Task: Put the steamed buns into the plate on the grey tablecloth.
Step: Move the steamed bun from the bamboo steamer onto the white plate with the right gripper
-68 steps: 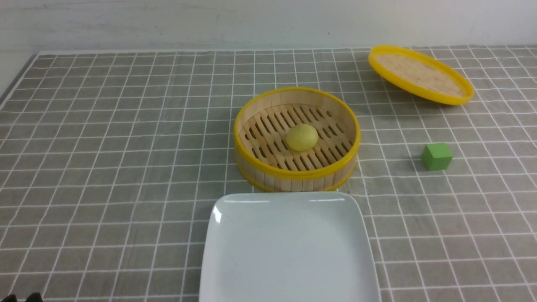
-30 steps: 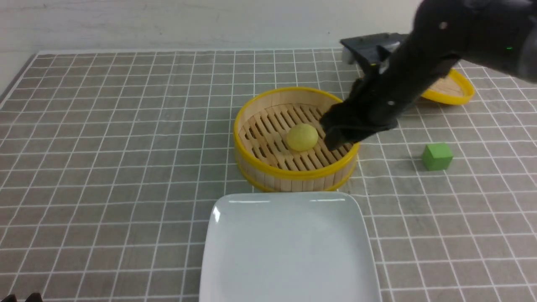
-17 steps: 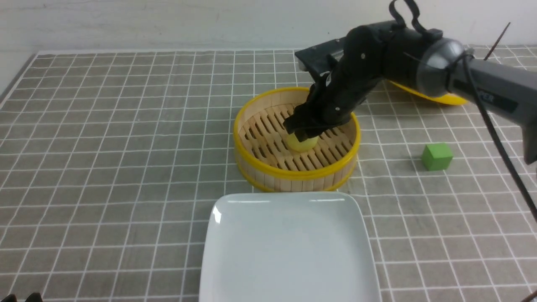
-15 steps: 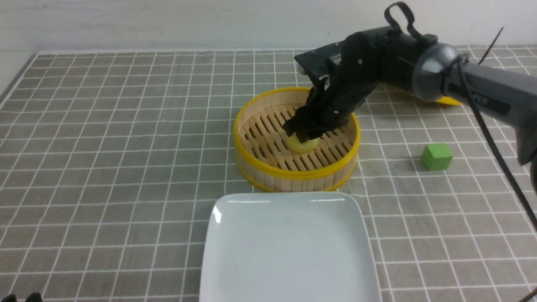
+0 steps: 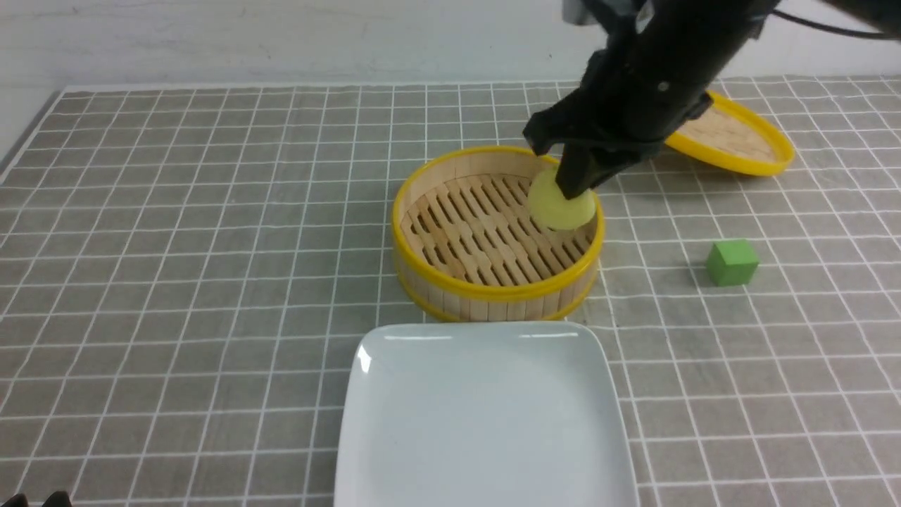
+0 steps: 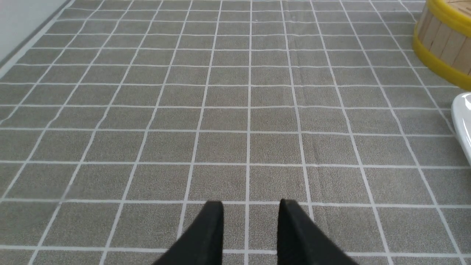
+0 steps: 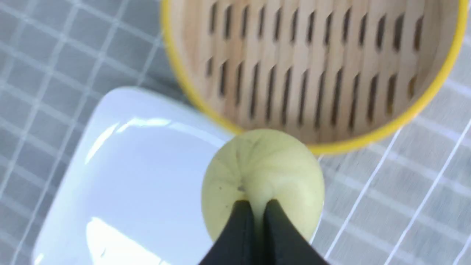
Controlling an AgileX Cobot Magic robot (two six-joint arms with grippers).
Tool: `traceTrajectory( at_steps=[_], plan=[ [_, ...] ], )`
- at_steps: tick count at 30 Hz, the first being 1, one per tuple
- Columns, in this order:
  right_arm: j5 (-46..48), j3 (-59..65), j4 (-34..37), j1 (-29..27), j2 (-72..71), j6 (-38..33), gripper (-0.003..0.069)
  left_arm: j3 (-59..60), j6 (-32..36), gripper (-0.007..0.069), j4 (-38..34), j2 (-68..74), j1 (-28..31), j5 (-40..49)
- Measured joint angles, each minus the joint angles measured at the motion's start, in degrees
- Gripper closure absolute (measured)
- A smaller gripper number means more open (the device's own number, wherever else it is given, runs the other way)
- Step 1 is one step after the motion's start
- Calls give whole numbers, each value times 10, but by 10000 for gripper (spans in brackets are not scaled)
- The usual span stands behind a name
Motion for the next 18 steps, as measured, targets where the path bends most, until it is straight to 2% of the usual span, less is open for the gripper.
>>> traceTrajectory(
  at_steps=[5,8,11,12,14,15,17,18],
  plan=[
    [-29,171,8,49,-54,28,631,0,0,384,1,0,0,0],
    [-161,287,10,96,-52,44,603,0,0,384,1,0,0,0],
    [-234,332,10,112,-40,49,564,0,0,384,1,0,0,0],
    [-264,346,10,117,-32,49,534,0,0,384,1,0,0,0],
    [-311,360,8,121,-7,51,424,0,0,384,1,0,0,0],
    [-313,360,8,122,-4,51,404,0,0,384,1,0,0,0],
    [-318,358,7,122,7,53,277,0,0,384,1,0,0,0],
    [-309,354,6,122,7,53,253,0,0,384,1,0,0,0]
  ],
)
